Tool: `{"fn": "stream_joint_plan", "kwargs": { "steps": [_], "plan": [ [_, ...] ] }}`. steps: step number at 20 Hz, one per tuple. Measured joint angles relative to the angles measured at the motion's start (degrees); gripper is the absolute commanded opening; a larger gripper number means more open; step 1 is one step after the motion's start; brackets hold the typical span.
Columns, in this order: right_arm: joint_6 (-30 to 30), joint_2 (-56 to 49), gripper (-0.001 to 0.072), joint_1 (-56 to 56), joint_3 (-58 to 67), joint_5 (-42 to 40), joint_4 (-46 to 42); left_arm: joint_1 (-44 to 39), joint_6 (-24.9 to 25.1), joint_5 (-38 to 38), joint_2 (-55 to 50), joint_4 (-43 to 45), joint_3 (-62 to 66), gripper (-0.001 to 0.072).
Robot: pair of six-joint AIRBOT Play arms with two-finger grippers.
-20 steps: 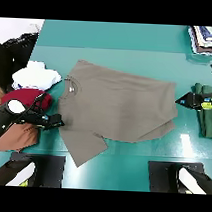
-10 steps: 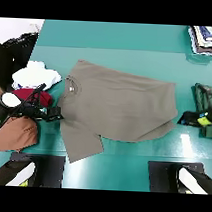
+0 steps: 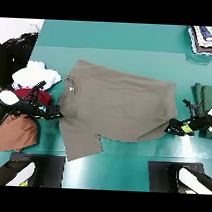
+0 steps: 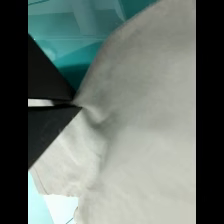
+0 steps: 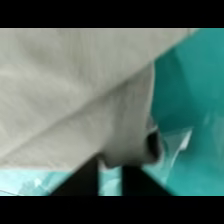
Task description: Fold the shirts.
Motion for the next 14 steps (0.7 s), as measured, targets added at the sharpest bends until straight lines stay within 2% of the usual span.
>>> {"fn": "stream_joint_plan", "kwargs": {
  "steps": [4, 7, 10, 14],
  "plan": [
    [-1.95, 2.60, 0.0015, 0.00, 0.15, -1.70, 1.27, 0.00, 0.04, -1.40, 0.09, 0.02, 1.05, 0.0026],
    [-2.58, 8.02, 0.0015, 0.00, 5.64, -1.88, 1.66, -0.02, 0.04, -4.94, 0.68, 0.04, 7.76, 0.0027],
    [-2.80, 13.33, 0.0015, 0.00, 17.75, -2.75, 1.90, -0.02, -0.07, -7.37, 2.78, 0.04, 21.75, 0.0027],
    [-2.97, 17.25, 0.0015, 0.00, 39.28, -5.79, 1.77, -0.02, -0.24, -8.44, 4.63, -0.02, 48.85, 0.0027]
  ]
}}
